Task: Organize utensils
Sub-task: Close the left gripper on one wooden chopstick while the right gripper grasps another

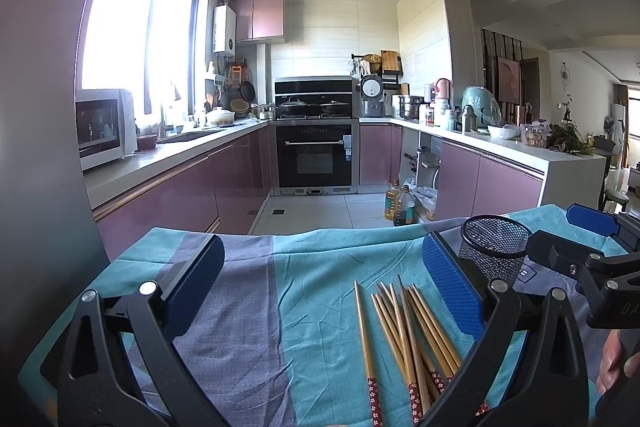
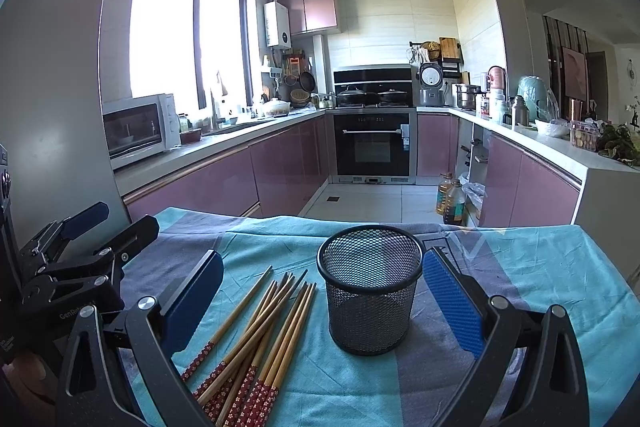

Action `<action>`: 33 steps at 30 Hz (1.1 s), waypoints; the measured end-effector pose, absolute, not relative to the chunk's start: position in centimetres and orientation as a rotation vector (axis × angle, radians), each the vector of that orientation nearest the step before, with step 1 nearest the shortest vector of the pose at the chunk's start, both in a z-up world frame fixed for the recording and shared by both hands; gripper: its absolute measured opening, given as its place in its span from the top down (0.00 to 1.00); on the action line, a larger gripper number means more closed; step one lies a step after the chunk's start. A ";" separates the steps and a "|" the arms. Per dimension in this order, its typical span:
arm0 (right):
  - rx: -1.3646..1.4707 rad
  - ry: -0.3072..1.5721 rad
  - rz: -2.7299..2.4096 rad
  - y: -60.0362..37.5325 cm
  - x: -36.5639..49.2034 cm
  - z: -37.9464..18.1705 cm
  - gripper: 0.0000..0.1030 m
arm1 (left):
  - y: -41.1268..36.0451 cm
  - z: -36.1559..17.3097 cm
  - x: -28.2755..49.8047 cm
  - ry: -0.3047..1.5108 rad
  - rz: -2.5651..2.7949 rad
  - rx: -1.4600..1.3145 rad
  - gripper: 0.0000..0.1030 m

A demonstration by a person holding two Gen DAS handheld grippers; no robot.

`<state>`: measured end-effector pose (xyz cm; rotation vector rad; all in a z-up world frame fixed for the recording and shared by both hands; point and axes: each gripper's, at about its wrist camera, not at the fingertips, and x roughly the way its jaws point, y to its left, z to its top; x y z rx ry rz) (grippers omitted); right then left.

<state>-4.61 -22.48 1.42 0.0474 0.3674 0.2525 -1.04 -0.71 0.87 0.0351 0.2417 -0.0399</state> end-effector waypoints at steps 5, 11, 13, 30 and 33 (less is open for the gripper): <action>0.051 0.398 0.271 -22.2 -4.4 1.1 0.06 | -0.6 0.5 -0.6 0.271 -0.045 0.043 0.05; 0.035 0.448 0.322 -21.5 -4.6 0.4 0.06 | -0.4 -0.3 0.5 0.343 -0.057 0.061 0.05; 0.025 0.482 0.342 -21.0 -4.4 -0.1 0.06 | -0.4 -0.9 1.1 0.384 -0.060 0.080 0.05; 0.036 0.889 0.403 -18.6 0.4 -6.5 0.72 | -1.5 -7.6 6.3 0.734 -0.200 0.146 0.50; 0.035 0.900 0.401 -18.2 0.9 -6.9 0.75 | -1.1 -8.7 7.5 0.777 -0.220 0.120 0.60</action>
